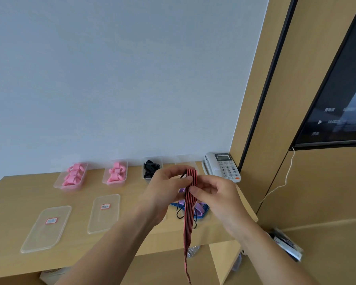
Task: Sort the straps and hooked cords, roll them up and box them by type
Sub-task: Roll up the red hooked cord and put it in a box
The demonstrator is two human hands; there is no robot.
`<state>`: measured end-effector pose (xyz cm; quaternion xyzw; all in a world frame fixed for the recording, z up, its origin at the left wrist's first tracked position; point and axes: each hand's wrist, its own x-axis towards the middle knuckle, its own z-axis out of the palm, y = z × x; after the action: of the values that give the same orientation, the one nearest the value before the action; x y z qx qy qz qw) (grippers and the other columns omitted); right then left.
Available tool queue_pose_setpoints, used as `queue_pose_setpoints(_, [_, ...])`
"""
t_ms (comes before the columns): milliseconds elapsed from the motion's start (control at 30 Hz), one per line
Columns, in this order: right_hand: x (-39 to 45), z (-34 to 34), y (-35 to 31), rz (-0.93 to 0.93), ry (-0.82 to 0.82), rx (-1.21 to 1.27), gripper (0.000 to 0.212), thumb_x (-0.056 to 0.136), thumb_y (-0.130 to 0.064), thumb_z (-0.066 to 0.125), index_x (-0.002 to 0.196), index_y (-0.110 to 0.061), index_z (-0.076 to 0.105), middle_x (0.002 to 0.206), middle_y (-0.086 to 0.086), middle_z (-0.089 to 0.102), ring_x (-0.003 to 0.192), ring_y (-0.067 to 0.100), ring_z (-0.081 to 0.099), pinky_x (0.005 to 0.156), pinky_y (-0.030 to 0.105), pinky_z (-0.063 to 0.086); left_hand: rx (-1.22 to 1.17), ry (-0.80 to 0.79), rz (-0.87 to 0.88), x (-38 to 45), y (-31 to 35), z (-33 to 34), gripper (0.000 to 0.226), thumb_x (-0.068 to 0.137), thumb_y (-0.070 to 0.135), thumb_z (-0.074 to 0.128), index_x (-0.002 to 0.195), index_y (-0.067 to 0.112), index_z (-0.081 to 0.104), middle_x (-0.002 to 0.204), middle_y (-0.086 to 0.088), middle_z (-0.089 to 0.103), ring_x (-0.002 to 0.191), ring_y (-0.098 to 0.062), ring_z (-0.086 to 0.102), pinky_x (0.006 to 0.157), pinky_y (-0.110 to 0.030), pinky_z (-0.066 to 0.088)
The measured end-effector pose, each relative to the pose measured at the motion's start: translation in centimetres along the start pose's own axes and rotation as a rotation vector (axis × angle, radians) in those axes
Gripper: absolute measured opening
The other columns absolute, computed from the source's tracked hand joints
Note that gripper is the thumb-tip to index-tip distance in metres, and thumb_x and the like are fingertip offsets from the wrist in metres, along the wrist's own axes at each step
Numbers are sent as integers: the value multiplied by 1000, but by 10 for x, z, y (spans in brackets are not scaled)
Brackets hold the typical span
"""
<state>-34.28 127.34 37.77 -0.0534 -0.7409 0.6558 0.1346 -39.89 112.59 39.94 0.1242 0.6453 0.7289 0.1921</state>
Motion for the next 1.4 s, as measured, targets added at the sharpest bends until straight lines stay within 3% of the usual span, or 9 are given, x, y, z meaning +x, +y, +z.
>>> queue_pose_setpoints(167, [6,-6,-9,30,-46,62,16,84,-3,76,98,-12,77,88,9,77,82,18,74,67,18,52,-33,-35,16,-2,0,-1,20,98,5,63,112,11,76,110,-12,75,93,-26,72,83,-39,62])
queue_pose_setpoints(267, [12,-11,-14,36,-49,134,17,86,-4,74,100,-11,78,93,11,77,90,25,74,75,28,56,-28,-79,-10,-5,1,1,24,102,25,60,118,12,73,110,-11,76,92,-24,74,77,-34,58])
queue_pose_setpoints(400, [17,-17,-22,29,-15,170,13,84,-6,75,96,-10,78,93,10,77,86,23,73,82,38,56,-7,-88,-140,-6,-7,0,52,103,49,48,106,5,75,99,-16,78,84,-24,74,85,-43,57])
queue_pose_setpoints(567, [19,-20,-23,-42,47,145,15,83,-3,76,97,-9,77,91,9,78,83,20,73,76,31,54,-6,-25,-233,-6,-12,7,57,102,51,47,93,3,75,85,-15,77,70,-22,72,65,-30,58])
queue_pose_setpoints(800, [14,-13,-18,-162,119,105,22,79,-2,80,87,-22,78,88,-1,78,82,13,73,73,20,55,-56,-23,-243,-7,-11,8,55,100,53,49,89,7,76,86,-14,76,72,-24,71,68,-31,56])
queue_pose_setpoints(1033, [5,-7,-11,-274,132,-14,32,76,4,80,93,-24,78,91,-5,78,88,18,75,77,44,60,-126,-14,-263,-10,-5,4,57,99,54,52,100,1,73,97,-20,76,81,-28,73,77,-40,58])
queue_pose_setpoints(1167, [0,-3,-10,-491,171,-177,46,71,7,83,91,-33,76,89,-16,76,87,11,73,77,28,59,-129,2,-246,-8,-3,0,55,97,53,56,105,2,74,102,-20,76,90,-31,73,98,-50,54])
queue_pose_setpoints(1233, [0,-4,-4,-598,190,-261,42,69,9,83,94,-25,78,90,-17,76,87,9,72,76,24,57,-135,10,-239,-7,-2,-1,51,96,52,58,101,4,76,98,-16,76,92,-30,71,101,-51,52])
queue_pose_setpoints(1400, [-2,-7,10,-678,246,-362,49,61,24,78,95,-11,79,98,-6,76,90,6,71,80,15,54,-116,-37,-195,-5,1,-2,41,97,46,60,92,12,82,94,-13,74,85,-27,70,86,-44,56])
